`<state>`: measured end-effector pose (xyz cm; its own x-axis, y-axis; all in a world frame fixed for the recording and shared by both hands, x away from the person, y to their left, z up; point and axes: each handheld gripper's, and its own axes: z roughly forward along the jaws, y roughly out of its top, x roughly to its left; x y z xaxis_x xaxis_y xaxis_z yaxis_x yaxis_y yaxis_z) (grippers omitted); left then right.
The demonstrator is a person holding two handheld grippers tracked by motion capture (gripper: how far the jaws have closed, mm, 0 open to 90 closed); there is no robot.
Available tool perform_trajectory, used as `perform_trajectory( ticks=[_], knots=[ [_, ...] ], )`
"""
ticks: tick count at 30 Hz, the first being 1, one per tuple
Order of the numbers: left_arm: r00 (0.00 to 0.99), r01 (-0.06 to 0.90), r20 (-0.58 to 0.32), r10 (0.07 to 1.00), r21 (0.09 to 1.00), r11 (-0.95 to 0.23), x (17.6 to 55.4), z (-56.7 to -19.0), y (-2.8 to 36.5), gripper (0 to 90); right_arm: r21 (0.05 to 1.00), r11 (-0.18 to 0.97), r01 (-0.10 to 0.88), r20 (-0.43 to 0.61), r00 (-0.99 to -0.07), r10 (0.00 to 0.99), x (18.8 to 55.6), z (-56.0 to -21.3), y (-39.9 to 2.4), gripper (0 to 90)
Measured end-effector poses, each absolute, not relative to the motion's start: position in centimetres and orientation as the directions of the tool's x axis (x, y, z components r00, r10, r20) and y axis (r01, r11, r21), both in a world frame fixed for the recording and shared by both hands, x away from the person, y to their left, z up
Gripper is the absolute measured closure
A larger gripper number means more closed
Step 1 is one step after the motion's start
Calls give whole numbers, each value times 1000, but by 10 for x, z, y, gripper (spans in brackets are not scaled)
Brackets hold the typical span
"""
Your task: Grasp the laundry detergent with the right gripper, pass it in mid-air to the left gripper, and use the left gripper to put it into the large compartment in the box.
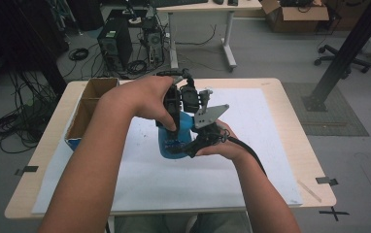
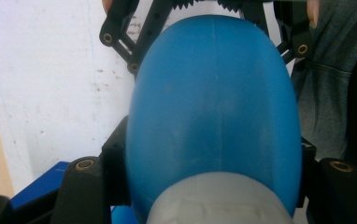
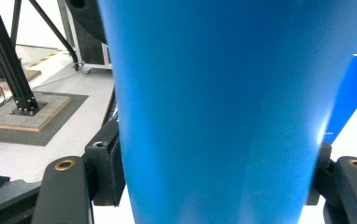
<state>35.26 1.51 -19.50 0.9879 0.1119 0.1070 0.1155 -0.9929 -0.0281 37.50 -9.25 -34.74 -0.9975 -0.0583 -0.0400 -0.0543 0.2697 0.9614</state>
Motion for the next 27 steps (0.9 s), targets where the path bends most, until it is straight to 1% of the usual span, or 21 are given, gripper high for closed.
perform_trajectory(
  ticks=[6,10,11,13,20,24,27],
  knots=[
    [987,119,108,115,-30,-992,353,-195,15,389,963,264,-55,-43,-998,-49,375,-347,-95,294],
    [987,116,113,112,-27,-993,352,-193,13,389,964,263,-48,-37,-998,-44,375,-347,-96,270],
    [988,117,108,112,-39,-992,353,-193,13,389,964,260,-47,-36,-998,-45,375,-347,-97,261],
    [988,119,107,115,-34,-992,353,-193,12,389,967,252,-36,-23,-998,-55,375,-348,-97,228],
    [985,146,94,142,-37,-989,356,-192,13,389,964,266,-19,-17,-1000,-9,374,-349,-105,96],
    [983,164,92,160,-32,-986,358,-191,14,388,961,278,-16,-20,-1000,13,374,-347,-115,59],
    [974,212,91,208,-38,-977,359,-189,14,388,958,287,-19,-24,-1000,17,374,-344,-124,28]
  ],
)
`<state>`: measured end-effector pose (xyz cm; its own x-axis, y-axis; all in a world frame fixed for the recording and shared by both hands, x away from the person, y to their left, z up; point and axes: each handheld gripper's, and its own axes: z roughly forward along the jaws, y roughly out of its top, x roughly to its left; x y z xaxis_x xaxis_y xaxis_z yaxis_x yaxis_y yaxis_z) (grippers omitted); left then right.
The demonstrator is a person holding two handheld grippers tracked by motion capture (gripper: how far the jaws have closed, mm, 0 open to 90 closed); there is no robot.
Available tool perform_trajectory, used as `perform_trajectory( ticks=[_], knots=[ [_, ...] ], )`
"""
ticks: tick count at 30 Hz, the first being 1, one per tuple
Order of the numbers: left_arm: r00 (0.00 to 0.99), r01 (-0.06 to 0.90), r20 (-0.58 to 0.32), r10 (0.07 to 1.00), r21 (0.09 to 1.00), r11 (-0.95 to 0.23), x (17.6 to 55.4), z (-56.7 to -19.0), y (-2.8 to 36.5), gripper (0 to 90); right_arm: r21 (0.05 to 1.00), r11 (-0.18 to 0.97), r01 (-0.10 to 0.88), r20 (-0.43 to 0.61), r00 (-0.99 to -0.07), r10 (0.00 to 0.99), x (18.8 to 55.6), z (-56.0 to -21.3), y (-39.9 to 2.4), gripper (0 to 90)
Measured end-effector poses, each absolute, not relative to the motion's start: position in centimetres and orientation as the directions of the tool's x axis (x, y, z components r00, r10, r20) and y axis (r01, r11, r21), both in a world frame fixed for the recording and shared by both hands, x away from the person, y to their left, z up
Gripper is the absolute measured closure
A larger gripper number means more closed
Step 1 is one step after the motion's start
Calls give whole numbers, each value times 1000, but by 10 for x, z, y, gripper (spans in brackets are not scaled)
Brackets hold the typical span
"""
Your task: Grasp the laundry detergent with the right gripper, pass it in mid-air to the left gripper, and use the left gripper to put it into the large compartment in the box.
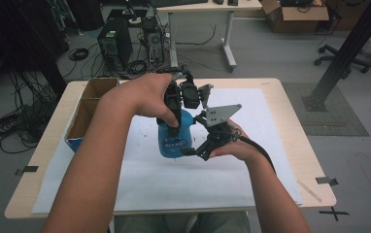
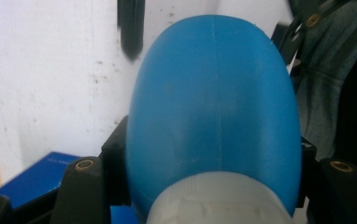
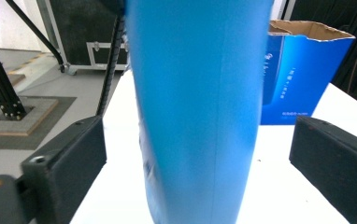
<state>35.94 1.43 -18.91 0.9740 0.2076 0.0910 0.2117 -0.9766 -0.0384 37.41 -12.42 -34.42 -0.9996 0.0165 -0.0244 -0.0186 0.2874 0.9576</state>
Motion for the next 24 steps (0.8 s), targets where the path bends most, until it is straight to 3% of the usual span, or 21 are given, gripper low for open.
perform_trajectory(
  ticks=[6,16,24],
  knots=[
    [950,296,120,289,-52,-954,359,-191,11,387,953,300,-30,-43,-998,36,374,-338,-144,0],
    [854,495,154,497,54,-867,363,-183,16,387,937,347,-32,-57,-997,60,373,-332,-165,0],
    [784,606,141,604,37,-795,367,-178,22,387,919,393,-42,-77,-994,76,375,-323,-178,0]
  ],
)
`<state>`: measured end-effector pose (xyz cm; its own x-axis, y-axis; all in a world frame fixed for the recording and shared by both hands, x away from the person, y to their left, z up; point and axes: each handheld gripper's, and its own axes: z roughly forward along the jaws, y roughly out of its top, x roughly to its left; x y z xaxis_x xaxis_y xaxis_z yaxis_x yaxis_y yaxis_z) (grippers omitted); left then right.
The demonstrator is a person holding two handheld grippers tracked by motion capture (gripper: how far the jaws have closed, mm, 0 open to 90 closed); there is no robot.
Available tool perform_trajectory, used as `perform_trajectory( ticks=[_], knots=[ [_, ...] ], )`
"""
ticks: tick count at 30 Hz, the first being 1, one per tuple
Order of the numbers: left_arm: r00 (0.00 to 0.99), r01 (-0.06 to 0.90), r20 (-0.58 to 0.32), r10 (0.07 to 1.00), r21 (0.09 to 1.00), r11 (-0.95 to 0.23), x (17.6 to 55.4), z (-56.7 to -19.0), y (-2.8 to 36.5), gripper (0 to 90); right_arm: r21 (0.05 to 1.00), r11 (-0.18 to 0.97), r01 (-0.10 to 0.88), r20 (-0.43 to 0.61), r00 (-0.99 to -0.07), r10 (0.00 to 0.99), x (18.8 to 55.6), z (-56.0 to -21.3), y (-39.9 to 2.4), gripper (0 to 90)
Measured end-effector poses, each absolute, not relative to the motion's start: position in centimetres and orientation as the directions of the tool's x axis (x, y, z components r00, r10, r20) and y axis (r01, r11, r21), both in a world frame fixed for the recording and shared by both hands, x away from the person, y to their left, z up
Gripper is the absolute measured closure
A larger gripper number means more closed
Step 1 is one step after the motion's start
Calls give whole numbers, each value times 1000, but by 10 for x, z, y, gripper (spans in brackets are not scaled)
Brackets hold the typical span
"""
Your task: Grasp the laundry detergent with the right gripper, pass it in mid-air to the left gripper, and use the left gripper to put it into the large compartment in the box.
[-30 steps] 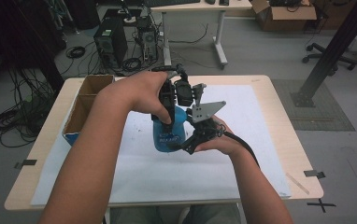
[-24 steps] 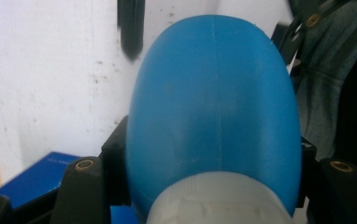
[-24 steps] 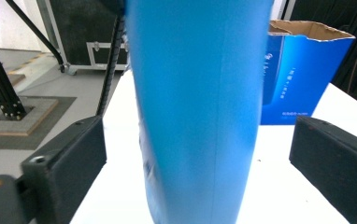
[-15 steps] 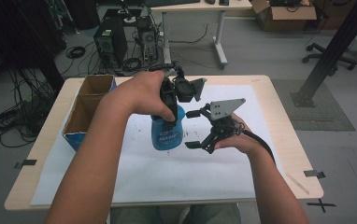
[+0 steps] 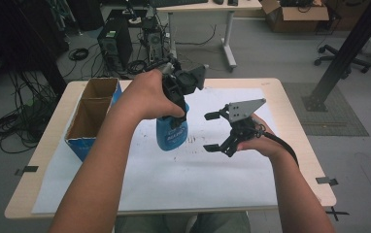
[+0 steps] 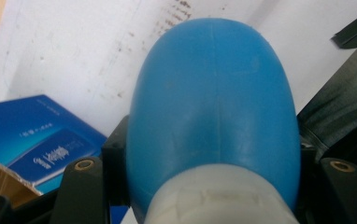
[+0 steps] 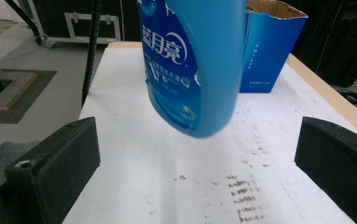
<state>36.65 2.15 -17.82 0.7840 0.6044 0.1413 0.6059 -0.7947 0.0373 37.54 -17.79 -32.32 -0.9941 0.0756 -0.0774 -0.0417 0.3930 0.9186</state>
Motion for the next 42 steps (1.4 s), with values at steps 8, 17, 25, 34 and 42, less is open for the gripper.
perform_trajectory(
  ticks=[8,17,25,34,42],
  knots=[
    [704,697,132,698,63,-714,374,-170,37,386,875,481,-45,-102,-990,93,378,-314,-193,1],
    [637,757,101,764,105,-645,379,-158,54,386,789,611,-62,-140,-987,81,386,-299,-207,5],
    [586,796,81,807,133,-591,383,-146,70,386,694,714,-94,-174,-984,40,393,-289,-210,14],
    [516,840,70,854,156,-520,386,-120,97,386,595,799,-93,-185,-982,24,402,-280,-212,19],
    [442,878,70,894,169,-448,391,-97,122,386,533,842,-81,-172,-985,14,409,-278,-214,21]
  ],
)
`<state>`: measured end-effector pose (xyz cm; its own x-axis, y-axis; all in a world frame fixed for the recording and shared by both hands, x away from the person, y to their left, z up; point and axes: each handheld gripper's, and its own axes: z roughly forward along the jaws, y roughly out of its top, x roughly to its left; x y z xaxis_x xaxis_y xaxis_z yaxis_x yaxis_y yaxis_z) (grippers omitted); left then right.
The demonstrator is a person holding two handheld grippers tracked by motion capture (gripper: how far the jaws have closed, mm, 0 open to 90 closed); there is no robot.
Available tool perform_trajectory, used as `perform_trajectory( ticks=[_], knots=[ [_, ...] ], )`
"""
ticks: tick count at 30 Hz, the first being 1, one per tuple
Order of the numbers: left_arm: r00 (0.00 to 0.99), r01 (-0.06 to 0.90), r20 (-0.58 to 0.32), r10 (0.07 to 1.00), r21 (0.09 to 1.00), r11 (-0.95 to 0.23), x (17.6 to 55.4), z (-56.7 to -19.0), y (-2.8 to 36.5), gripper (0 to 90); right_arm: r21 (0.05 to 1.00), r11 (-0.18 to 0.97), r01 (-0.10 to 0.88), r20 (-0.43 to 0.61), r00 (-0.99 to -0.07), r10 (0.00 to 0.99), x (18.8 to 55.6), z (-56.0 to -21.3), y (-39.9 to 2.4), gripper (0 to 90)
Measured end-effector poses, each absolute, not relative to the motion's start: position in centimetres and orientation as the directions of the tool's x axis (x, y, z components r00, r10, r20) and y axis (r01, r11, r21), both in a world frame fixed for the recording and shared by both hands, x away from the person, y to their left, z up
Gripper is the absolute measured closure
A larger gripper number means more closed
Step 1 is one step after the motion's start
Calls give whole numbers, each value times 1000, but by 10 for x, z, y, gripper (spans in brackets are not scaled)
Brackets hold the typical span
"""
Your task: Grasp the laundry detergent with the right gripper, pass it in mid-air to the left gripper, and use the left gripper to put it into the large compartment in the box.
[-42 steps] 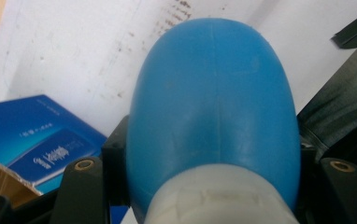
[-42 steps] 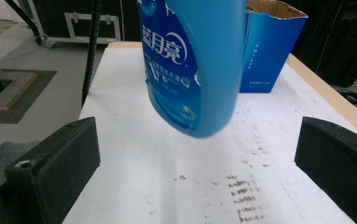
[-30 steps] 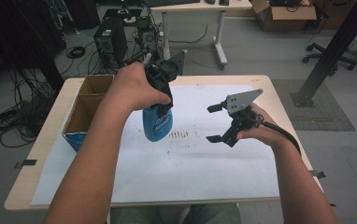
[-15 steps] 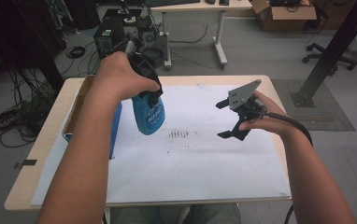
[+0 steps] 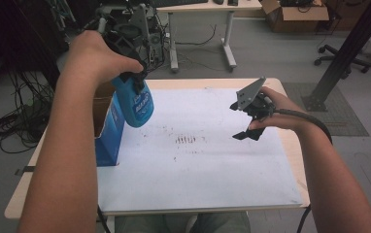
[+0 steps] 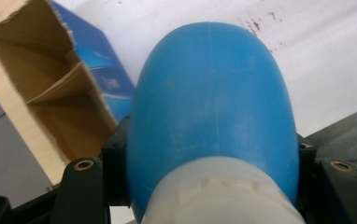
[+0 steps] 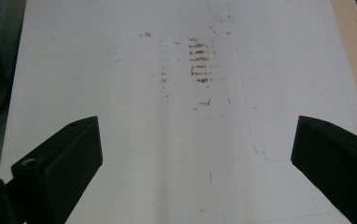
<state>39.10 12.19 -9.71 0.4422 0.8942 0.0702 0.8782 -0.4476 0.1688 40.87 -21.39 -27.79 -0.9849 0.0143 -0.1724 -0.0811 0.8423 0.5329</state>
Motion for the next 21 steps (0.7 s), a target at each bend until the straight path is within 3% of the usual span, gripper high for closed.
perform_trajectory(
  ticks=[21],
  knots=[
    [224,952,70,972,197,-234,400,-51,182,386,458,887,-62,-149,-989,7,424,-278,-208,26]
  ],
)
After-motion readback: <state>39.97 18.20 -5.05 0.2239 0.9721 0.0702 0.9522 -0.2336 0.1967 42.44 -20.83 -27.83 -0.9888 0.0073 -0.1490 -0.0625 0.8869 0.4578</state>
